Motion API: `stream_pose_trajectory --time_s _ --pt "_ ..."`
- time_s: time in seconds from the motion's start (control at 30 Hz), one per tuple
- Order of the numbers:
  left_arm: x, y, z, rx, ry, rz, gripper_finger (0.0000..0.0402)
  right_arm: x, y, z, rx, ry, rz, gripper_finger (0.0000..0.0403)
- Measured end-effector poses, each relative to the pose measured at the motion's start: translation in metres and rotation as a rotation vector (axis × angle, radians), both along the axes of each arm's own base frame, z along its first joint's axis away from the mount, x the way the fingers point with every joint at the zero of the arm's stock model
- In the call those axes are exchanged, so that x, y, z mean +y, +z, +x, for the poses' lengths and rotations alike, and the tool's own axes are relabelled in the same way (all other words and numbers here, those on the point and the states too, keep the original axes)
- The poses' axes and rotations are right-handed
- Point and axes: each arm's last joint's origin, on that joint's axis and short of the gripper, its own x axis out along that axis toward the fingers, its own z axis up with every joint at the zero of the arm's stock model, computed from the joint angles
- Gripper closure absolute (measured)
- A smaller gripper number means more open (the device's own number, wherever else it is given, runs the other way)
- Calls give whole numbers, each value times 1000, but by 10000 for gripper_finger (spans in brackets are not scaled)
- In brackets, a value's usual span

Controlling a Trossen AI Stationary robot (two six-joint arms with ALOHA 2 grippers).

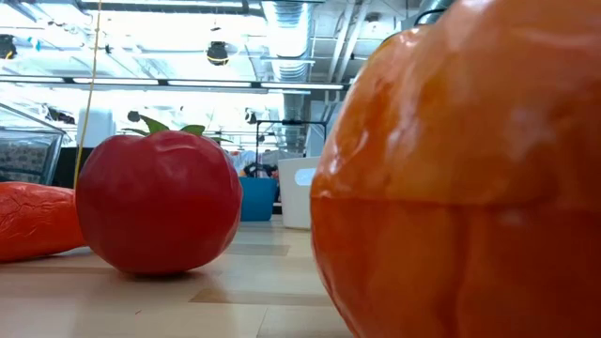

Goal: Sort produce into baskets
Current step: Put the right orange carrot into the wire basket

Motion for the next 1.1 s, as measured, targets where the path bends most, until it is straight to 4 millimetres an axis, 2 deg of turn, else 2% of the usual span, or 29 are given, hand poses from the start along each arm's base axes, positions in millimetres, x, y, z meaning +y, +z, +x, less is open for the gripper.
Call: stream_pose_trajectory --time_s 0.27,0.5,0.67,0.83,1.1 --pt "1 0 1 -15 -22 11 188 0 1 -1 -5 -37 9 132" --pt "10 0 9 -90 -19 95 201 4 27 1 -64 -176 50 132" --pt "24 0 20 -136 -43 154 212 22 37 8 -125 -228 159 132" --pt "39 0 36 -183 -46 155 219 43 28 17 -159 -235 308 132" --pt "66 -1 62 -277 -149 145 220 69 21 25 -160 -289 360 132"
